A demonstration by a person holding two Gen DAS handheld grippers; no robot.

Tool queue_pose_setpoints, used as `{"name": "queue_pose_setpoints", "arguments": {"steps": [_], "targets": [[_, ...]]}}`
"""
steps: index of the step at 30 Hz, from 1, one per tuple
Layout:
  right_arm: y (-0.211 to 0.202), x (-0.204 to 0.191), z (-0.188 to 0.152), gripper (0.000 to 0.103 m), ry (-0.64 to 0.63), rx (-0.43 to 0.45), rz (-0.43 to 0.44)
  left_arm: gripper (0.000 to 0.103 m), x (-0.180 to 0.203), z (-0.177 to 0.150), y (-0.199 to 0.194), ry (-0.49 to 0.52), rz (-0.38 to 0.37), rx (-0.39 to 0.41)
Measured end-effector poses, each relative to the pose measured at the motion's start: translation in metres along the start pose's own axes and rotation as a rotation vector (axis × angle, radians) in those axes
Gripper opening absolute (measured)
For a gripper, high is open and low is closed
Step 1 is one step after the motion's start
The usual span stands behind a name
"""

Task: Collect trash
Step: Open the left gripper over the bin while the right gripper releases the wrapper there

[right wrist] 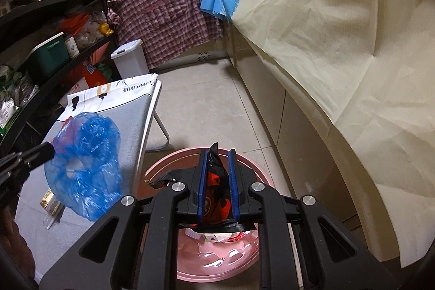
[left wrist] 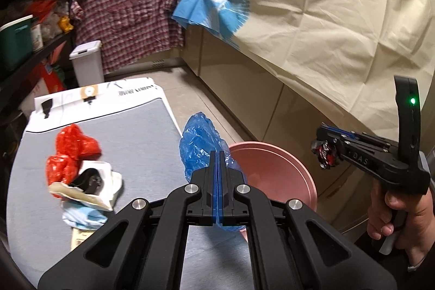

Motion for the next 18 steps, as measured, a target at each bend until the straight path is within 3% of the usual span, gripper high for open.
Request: {"name": "queue_pose_setpoints", "arguments": {"steps": [18], "targets": [[0.033,0.008,-0.003,0.018,0.008,-0.070,-0.024,0.000,0.043,-0.027,0.048,0.077,-0.058,-0.103]]}}
Point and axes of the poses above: each gripper's, at about its wrist camera, not at the fingertips, and y roughly the way its jaws point, x to its right, z to its top, the point moved 6 cm from there along y, roughly the way its jaws point, and after that the axes turned 10 degrees about z, right-handed, at the moved point
